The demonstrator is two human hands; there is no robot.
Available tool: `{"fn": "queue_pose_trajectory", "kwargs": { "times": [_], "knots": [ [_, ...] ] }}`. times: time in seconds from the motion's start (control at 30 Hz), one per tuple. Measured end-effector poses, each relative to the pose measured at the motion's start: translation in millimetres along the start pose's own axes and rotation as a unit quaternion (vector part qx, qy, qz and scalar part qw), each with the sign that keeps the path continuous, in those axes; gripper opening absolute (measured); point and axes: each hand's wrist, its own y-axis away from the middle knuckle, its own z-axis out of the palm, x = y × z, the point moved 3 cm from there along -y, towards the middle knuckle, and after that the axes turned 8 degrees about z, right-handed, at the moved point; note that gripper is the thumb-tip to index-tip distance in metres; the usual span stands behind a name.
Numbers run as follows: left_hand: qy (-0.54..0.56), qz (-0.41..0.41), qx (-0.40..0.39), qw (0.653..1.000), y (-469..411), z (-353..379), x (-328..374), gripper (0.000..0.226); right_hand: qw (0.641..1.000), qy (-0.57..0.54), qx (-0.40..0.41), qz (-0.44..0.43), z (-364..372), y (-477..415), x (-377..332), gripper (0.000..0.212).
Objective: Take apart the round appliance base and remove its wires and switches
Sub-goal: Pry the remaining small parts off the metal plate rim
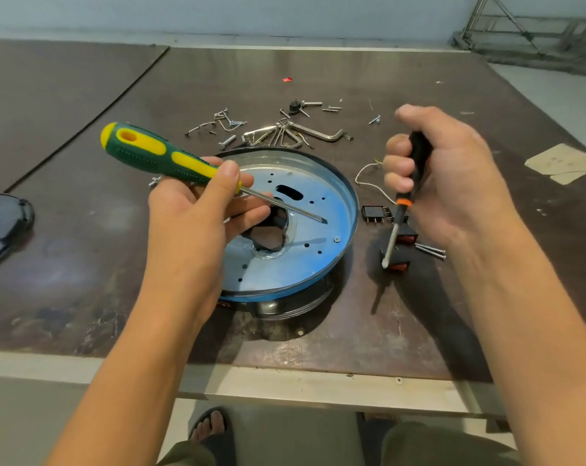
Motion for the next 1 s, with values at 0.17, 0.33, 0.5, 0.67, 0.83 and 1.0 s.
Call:
{"fn": "queue_pose_trajectory", "kwargs": {
  "times": [0.17,0.33,0.5,0.67,0.83,1.0],
  "knots": [
    [-0.047,0.001,-0.022,0.999,0.9,2.2,-5.7,0.013,0.992,-0.087,-0.001,-0.088,5.6,0.4,-2.2,0.016],
    [-0.046,0.0,-0.035,0.998,-0.1,2.6,-9.5,0.014,0.989,0.039,-0.005,-0.145,7.7,0.0,4.5,0.02],
    [-0.06,0.017,-0.033,0.998,-2.6,-2.8,-10.2,0.017,0.974,0.134,-0.01,-0.183,8.5,0.6,8.6,0.018],
    [-0.08,0.038,-0.008,0.996,-1.8,-3.8,-8.9,0.046,0.972,0.138,-0.027,-0.186,12.0,1.8,12.6,0.017],
    [-0.115,0.094,0.001,0.989,2.0,-3.1,-2.8,0.084,0.975,0.116,-0.039,-0.183,12.5,3.7,10.4,0.018],
    [-0.141,0.128,-0.007,0.982,6.4,0.3,0.9,0.09,0.974,0.12,-0.05,-0.185,17.2,5.8,13.6,0.018]
  ]
}}
